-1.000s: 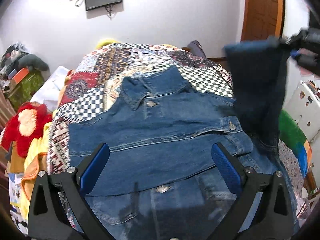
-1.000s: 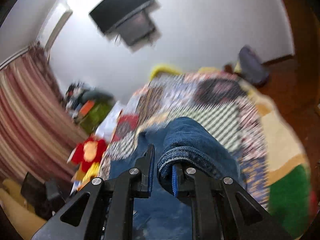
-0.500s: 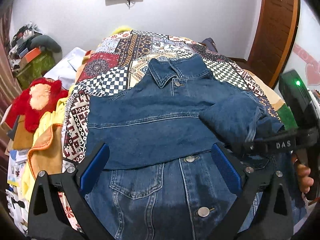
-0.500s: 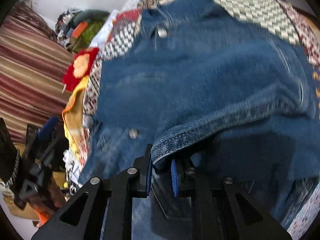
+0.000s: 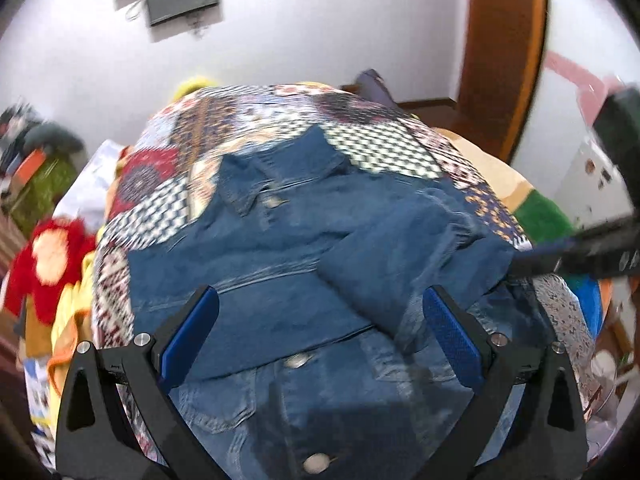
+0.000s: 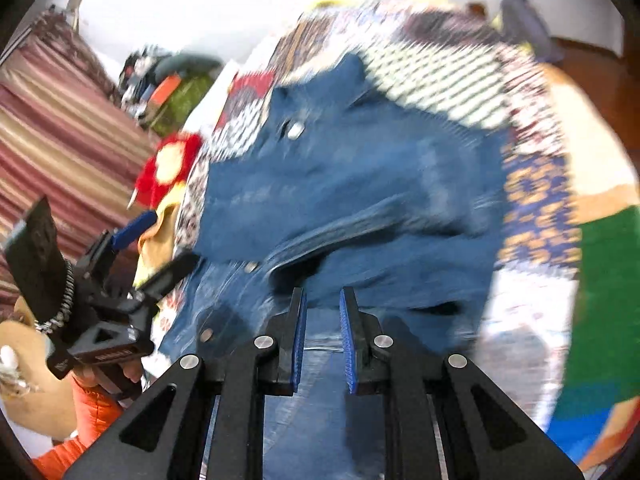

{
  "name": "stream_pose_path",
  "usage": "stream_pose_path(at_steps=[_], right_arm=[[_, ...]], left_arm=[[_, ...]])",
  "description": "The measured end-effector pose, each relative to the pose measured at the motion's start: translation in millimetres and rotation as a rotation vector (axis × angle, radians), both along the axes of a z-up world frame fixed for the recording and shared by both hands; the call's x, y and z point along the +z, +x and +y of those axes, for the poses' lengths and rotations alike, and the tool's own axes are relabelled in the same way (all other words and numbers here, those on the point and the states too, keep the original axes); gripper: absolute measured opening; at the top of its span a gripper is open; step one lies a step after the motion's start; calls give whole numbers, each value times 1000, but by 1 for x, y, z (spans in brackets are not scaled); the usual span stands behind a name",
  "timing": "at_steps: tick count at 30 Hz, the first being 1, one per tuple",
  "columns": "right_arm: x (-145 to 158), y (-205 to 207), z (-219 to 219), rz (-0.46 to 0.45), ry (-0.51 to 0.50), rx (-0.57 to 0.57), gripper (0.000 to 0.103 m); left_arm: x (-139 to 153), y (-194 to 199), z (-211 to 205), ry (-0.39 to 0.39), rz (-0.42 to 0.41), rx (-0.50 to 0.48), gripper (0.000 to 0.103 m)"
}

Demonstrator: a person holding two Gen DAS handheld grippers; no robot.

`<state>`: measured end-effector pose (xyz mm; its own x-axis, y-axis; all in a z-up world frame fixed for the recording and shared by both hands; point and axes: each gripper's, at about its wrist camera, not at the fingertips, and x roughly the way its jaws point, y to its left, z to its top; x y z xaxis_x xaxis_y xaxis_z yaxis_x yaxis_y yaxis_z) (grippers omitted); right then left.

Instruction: Fold large clothes

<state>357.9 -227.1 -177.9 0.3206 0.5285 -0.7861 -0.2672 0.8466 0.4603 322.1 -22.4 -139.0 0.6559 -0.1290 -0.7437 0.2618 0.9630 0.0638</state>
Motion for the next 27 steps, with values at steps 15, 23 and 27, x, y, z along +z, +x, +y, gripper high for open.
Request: stream_pose_path(at_steps=[15,23,27], right_arm=[[-36,18,-82,14,-133,-155,13],[-80,37,-69,114,-92,-146,13],[-97,40,-67,146,-84,-125,13]], left_arm=[[-79,85,-83,179,185,-88,86],[-82,109,-103,248,175,-168,67],[-53,114,-103,220,97,-155,23]])
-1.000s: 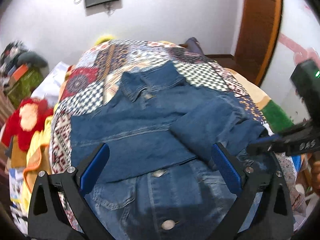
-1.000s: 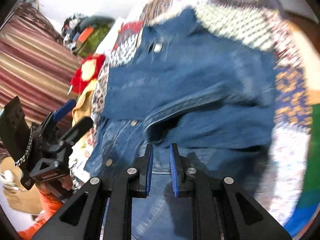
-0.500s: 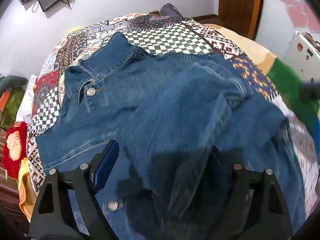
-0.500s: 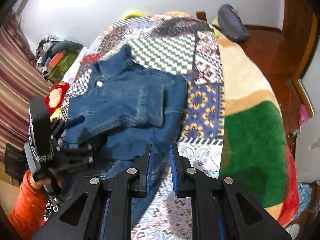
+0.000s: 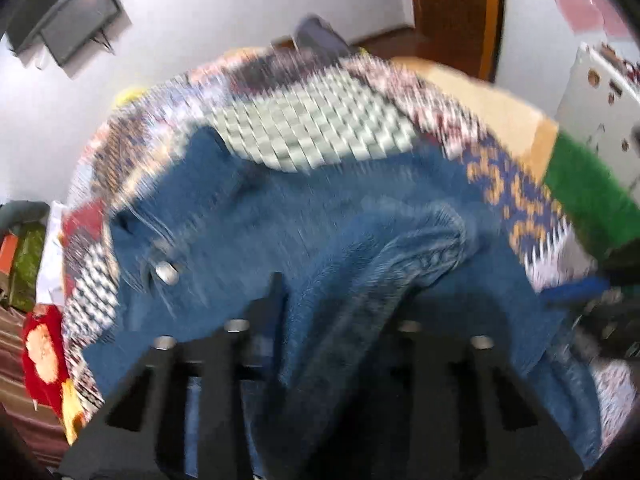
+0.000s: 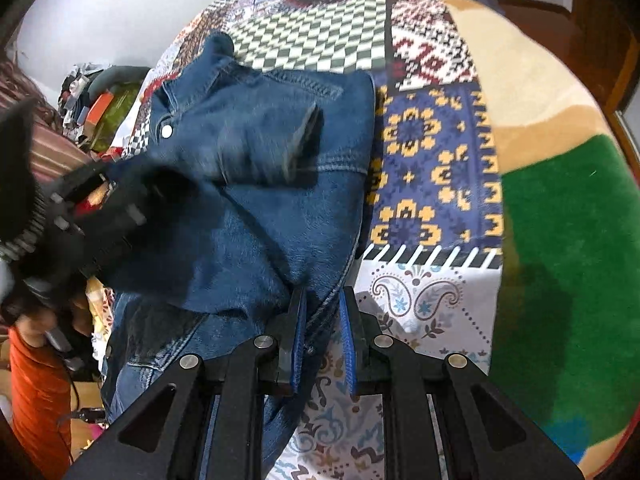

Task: Fold large clothes
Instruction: 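Grasp the jacket hem with the left tool and lift it toward the collar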

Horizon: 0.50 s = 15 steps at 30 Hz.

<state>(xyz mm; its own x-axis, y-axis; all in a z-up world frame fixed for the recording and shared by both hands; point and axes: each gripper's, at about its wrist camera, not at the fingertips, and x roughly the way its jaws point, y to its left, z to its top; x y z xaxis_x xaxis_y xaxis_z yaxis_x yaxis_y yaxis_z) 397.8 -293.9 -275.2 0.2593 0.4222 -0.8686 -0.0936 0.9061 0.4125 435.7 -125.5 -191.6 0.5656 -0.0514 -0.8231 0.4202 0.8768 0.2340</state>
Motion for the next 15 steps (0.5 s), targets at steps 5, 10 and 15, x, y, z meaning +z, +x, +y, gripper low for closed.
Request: stream_pose_path(at_steps=[5,10,15], right_arm=[[-10,-4,5,-13,-26,21,13],[-9,-3,10,-17,-50,39,13],[-6,-2,15,-16,-75,44,13]], left_arm=[[63,13,33,-115,-144,92,12],[102,5,96,-222,-233,195,11],[77,-19,165,-264,-181,303,12]])
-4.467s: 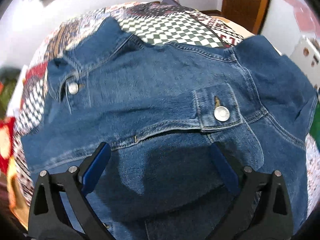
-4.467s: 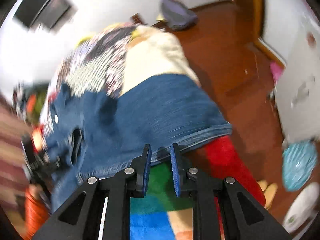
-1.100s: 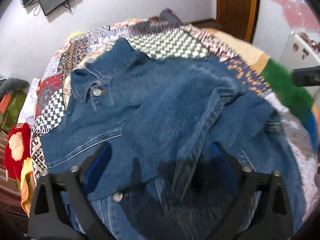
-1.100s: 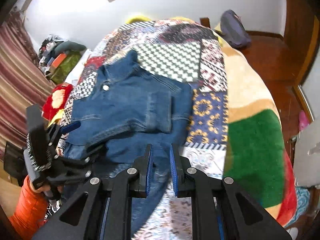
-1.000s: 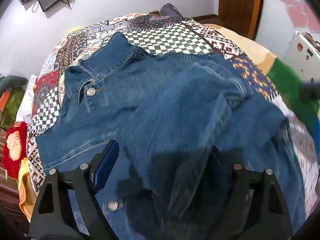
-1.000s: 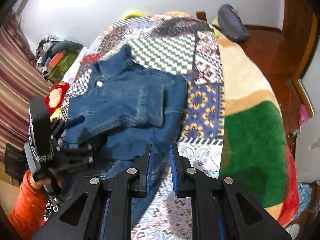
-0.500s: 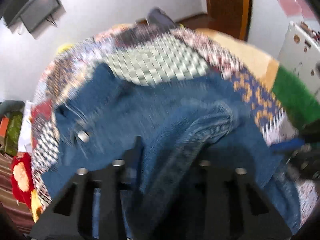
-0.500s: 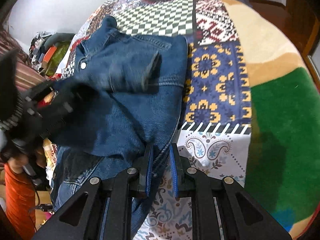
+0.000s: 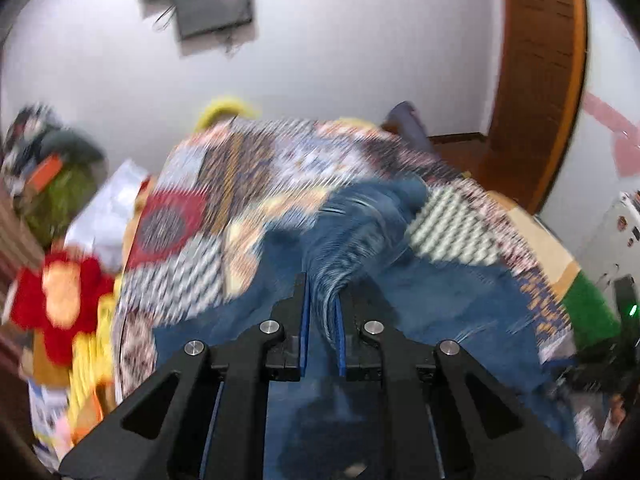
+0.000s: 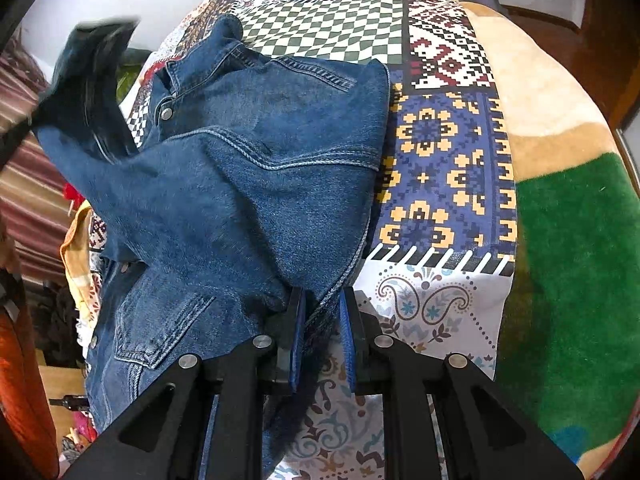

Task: Fold large clothes
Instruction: 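Grasp the jacket hem with the left tool and lift it toward the collar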

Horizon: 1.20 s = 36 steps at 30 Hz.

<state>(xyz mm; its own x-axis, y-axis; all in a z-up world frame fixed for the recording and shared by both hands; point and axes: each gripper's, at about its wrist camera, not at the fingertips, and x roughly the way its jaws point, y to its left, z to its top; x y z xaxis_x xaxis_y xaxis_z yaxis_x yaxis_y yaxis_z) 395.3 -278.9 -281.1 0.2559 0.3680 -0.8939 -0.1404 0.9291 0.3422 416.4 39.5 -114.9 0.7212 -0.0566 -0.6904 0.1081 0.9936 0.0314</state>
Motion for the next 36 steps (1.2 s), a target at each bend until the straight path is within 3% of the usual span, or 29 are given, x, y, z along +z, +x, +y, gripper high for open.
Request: stream_pose_path(at_steps=[6,8,11,14,18,21,22,23,24,29,30,33,36], right_arm=[[1,-1,2,5,-17,-20,13],[0,-2,1,9,-16,-33,13],[0,-2,1,15,-18,-53,13],[2,-3,2,19,-33,-64,13],[5,-3,5,27,-60,-64,13],[9,-3,6,31,-71,-66,13],[11,-2,7,30,-77,-62,13],[14,-3,7,24,-85,-57,13],[17,-2,8,19,-91,-52,13],[40,-2,10,-43,-130,-29,13],[46,0,9,-59,-130,-30,13],[66,6,9,-109,-122,-38,13],[81,16,19,-150,-141,-30,13]], left_arm=[[-114,-27,86,-244,313,122,19],[-139,-36,96,-300,368,141,20],[-166,-44,112,-442,413,136,25],[-173,-42,131,-610,413,148,35],[-179,-35,139,-711,414,166,41],[-170,-26,129,-626,395,179,38],[-166,-26,124,-571,382,183,33],[-158,-24,115,-464,357,197,20],[-150,-22,107,-392,333,193,20],[-87,-21,72,-154,121,154,13],[-70,-22,66,-131,64,133,13],[-27,-23,72,-172,-46,75,13],[8,-20,76,-161,-133,73,13]])
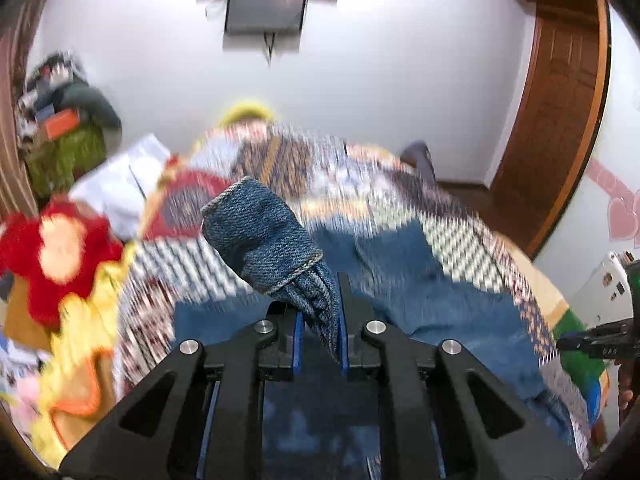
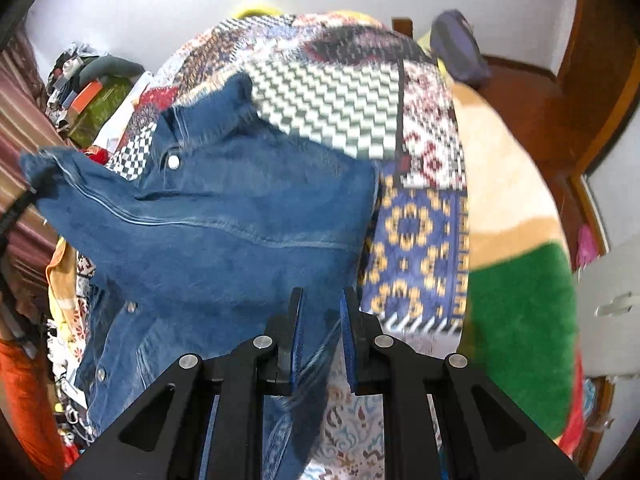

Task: Fold large clothes
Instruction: 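Grasp the jacket hem with the left tool and lift it toward the collar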

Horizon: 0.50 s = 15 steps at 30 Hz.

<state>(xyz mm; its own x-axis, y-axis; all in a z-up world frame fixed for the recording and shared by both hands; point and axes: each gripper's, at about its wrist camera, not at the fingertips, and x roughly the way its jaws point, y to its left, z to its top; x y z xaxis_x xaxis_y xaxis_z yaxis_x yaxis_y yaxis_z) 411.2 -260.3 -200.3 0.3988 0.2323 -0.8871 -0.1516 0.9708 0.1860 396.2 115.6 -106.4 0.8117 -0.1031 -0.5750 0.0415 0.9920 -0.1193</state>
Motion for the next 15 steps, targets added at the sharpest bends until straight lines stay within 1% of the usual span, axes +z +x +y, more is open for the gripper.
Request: stream_pose_path(at_steps=[1,3,5,6,8,9,10,11,13,15], right_arm=[[3,3,5,-9,-2,8,13],[5,8,15,-19,-4,31,13],[-1,14,25,-11,-7,54,13],[-6,17,31,1,-7,65,13],[-23,22,41,48,6,85,13],[-36,25,45,84,15,94,13],[-45,28,48,110,19,99,13],[-55,30,49,131,22,99,13],[-64,30,48,133,41,100,13],[-64,29,44,121,64,108,13]], left_arm=[[6,1,4,11,-19,5,13],[7,-2,14,30,-19,8,13],[-8,2,27,37,29,10,14],[-20,3,32,42,65,15,14],[-55,5,45,64,167,46,15],[-75,6,52,58,225,62,15],[-89,6,57,43,269,73,16],[-108,5,64,16,320,79,19],[-140,2,72,-17,393,80,21],[-167,-5,73,-19,447,77,27]])
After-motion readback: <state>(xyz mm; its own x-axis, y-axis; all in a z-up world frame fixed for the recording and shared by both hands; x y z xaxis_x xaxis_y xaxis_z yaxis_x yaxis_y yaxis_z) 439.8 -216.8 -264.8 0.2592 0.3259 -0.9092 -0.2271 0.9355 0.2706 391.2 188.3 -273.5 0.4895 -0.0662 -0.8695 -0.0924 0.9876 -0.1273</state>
